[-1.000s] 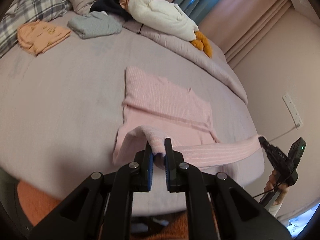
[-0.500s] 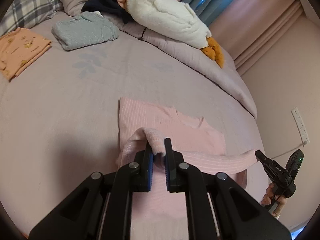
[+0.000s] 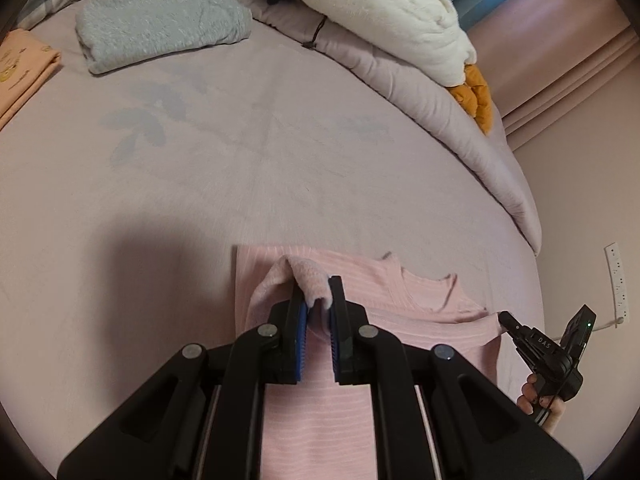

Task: Fold small clothes
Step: 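Lay the folded hem down and open both grippers, then grasp the folded shirt's hem edge with both grippers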

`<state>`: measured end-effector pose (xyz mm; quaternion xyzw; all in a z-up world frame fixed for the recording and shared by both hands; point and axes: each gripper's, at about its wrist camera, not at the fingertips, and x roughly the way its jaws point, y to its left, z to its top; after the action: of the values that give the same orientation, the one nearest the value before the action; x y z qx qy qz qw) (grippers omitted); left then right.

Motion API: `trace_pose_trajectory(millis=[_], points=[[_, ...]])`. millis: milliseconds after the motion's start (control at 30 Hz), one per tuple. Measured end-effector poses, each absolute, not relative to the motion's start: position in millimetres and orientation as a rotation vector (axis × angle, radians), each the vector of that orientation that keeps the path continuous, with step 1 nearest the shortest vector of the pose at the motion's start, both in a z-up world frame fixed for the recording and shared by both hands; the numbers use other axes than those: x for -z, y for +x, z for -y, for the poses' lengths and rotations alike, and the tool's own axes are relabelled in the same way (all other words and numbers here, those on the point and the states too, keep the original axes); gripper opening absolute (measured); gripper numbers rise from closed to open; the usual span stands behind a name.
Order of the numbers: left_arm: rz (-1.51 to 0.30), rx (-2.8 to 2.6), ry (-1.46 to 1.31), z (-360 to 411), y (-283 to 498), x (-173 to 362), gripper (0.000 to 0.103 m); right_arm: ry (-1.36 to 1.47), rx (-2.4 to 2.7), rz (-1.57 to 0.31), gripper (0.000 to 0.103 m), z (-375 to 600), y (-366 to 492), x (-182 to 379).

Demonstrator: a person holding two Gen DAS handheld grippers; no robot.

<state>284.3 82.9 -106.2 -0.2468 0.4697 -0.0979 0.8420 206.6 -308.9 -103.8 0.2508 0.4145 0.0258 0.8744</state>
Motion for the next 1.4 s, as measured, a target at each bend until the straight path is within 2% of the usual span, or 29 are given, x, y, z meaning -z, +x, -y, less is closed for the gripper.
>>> trace_pose_trajectory(millis=[267, 333, 433, 467, 500, 533, 567, 600, 800, 867, 1233, 1267, 1367, 1400], points=[[-1.014, 0.164, -0.521, -82, 310, 122, 0.013, 0.549, -0.039, -0.895, 0.007, 314, 222, 117], [-1.008, 0.171, -0.510, -81, 311, 123, 0.018, 0.559, -0.037, -0.890, 0.007, 315, 226, 118], [-0.966, 0.190, -0.510, -81, 309, 118, 0.040, 0.585, -0.050, -0.877, 0.007, 319, 229, 117], [-0.952, 0.187, -0.505, -81, 308, 116, 0.050, 0.596, -0.053, -0.867, 0.010, 321, 228, 116], [-0.936, 0.178, -0.500, -82, 307, 113, 0.055, 0.598, -0.051, -0.857, 0.018, 322, 228, 114], [-0.912, 0.172, -0.494, -84, 304, 109, 0.056, 0.589, -0.032, -0.831, 0.025, 324, 225, 110], [-0.901, 0.172, -0.491, -85, 303, 107, 0.057, 0.572, 0.000, -0.805, 0.043, 326, 223, 106], [-0.894, 0.172, -0.490, -87, 302, 105, 0.061, 0.559, 0.024, -0.786, 0.053, 327, 221, 102], [-0.893, 0.156, -0.456, -92, 281, 99, 0.082, 0.539, 0.061, -0.763, 0.053, 337, 202, 86], [-0.894, 0.153, -0.437, -92, 269, 98, 0.086, 0.516, 0.071, -0.759, 0.053, 335, 194, 83], [-0.962, 0.176, -0.412, -86, 195, 120, 0.088, 0.412, 0.085, -0.819, 0.055, 313, 141, 89], [-0.973, 0.170, -0.422, -86, 188, 124, 0.088, 0.394, 0.090, -0.829, 0.056, 312, 137, 91], [-1.006, 0.178, -0.467, -88, 174, 137, 0.088, 0.373, 0.100, -0.848, 0.069, 311, 115, 100], [-1.017, 0.185, -0.476, -87, 169, 141, 0.088, 0.376, 0.099, -0.853, 0.070, 312, 109, 102]])
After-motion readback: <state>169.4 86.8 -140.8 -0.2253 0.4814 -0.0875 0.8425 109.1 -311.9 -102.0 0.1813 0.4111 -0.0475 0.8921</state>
